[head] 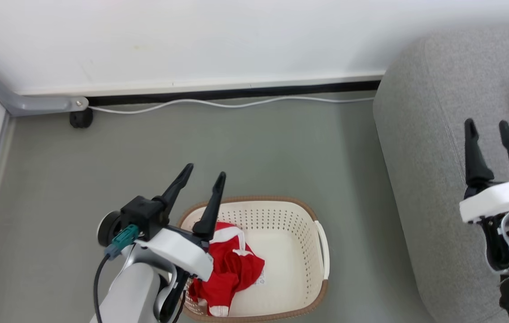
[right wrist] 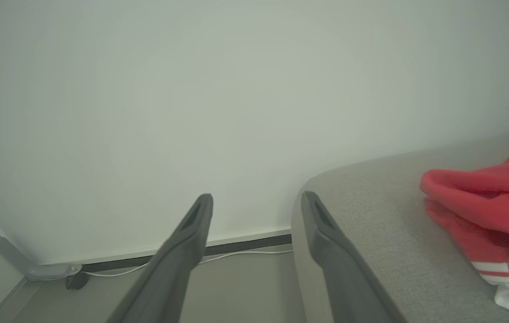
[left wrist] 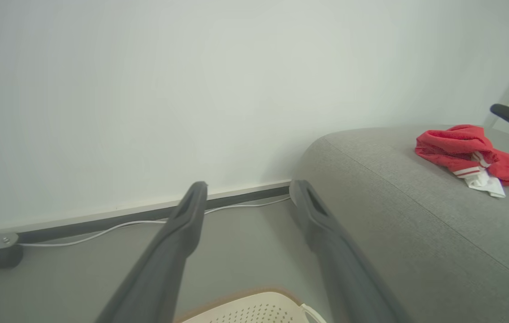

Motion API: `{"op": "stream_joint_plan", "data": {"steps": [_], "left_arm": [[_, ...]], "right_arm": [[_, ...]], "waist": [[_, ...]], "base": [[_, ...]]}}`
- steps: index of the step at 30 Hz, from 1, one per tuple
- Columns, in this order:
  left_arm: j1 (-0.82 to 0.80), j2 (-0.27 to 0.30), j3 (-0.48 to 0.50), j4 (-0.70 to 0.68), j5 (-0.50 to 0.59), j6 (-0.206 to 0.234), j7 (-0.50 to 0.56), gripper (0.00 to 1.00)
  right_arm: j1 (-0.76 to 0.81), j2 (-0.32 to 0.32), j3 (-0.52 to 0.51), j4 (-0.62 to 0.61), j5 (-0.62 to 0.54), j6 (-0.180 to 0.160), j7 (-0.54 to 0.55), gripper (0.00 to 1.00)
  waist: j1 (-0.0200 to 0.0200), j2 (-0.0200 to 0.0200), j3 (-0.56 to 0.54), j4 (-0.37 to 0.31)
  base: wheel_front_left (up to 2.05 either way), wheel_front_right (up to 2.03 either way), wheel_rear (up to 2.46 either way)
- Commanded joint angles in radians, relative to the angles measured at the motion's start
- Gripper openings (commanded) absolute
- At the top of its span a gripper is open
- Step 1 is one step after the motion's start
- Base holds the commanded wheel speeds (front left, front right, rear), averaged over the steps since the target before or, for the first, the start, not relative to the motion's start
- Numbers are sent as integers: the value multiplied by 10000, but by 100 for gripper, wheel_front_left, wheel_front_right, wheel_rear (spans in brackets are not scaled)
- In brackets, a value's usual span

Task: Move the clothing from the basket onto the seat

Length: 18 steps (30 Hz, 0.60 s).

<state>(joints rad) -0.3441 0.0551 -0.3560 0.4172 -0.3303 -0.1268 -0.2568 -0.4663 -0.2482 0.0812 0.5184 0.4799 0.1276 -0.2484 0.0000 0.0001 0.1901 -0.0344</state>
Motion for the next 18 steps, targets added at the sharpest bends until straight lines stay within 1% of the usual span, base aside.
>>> {"op": "stream_joint_plan", "data": {"steps": [1,5,8,13,18], "left_arm": [[43,101,510,-206,154,-38,-49,100],[505,47,1266,-220,451,-9,-49,100],[864,13,1770,-231,669,103,-49,100],[1541,-23,2497,-282,1016,517,-49,100],[2166,-38,3067,-419,1264,825,-49,100]], "right_arm": [[240,-54,250,-349,-135,31,-133,100],[739,45,558,-655,-436,31,-133,100],[1165,108,870,-911,-523,31,-133,100],[1883,245,958,-1347,-734,31,-133,100],[2488,402,1156,-1692,-1039,31,-133,100]], "waist": [[0,-1,-283,176],[0,-1,-636,292],[0,-1,-887,358],[0,-1,-1241,408],[0,-1,-1507,414]], "base": [[0,0,0],[0,0,0],[0,0,0],[0,0,0],[0,0,0]]}}
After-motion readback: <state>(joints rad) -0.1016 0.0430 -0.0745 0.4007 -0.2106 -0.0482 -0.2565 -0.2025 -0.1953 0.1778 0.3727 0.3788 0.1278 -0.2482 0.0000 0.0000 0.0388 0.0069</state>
